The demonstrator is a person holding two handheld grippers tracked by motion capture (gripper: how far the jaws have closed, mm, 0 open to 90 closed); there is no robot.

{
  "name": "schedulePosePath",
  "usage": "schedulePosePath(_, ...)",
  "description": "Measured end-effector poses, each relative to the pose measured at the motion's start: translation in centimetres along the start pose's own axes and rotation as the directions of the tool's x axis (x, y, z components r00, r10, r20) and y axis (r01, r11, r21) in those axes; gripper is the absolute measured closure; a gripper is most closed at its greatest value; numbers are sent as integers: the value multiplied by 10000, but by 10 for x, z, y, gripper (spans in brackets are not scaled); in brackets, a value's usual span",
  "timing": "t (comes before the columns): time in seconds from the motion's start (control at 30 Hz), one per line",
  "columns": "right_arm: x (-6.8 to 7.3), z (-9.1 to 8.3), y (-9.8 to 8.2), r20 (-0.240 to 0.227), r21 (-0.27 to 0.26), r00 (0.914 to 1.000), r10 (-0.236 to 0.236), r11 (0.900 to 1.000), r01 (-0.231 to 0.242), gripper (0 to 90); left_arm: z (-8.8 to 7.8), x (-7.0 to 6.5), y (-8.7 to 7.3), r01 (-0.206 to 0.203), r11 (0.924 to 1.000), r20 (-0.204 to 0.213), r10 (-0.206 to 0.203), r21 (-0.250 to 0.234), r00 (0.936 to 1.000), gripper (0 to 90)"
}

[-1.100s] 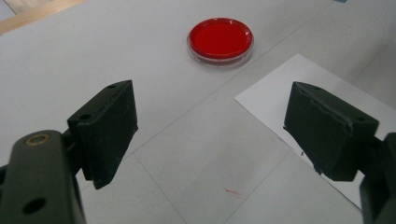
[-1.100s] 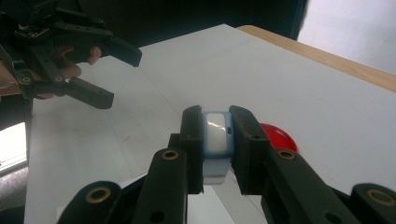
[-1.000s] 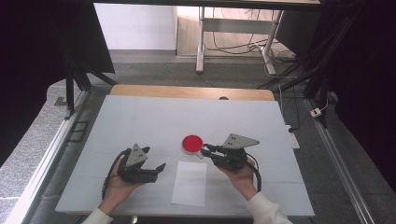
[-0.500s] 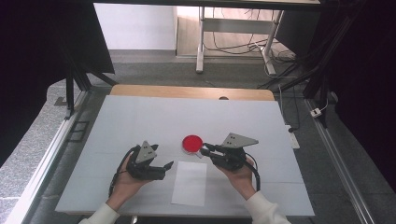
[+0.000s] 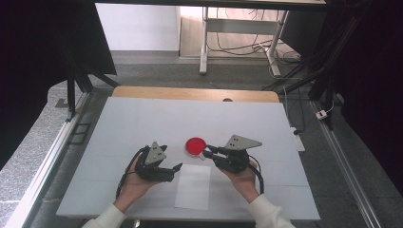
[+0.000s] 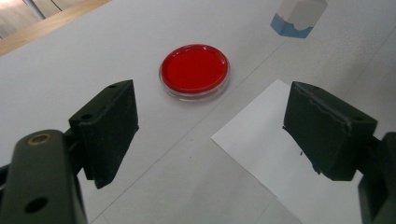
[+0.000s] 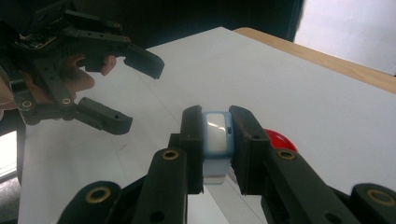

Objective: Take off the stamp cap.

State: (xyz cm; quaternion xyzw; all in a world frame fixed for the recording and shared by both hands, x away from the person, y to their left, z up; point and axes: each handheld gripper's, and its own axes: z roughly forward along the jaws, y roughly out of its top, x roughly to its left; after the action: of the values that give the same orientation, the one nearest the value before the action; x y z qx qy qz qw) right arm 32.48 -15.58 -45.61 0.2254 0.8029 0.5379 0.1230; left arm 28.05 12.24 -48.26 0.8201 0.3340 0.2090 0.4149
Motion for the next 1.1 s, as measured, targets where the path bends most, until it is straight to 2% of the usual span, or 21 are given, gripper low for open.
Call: schedulePosePath(1.1, 2, 9, 2, -30, -113, 9999, 110, 9999, -110, 752, 29, -19, 18, -361, 9993, 411, 359, 35, 9985, 182)
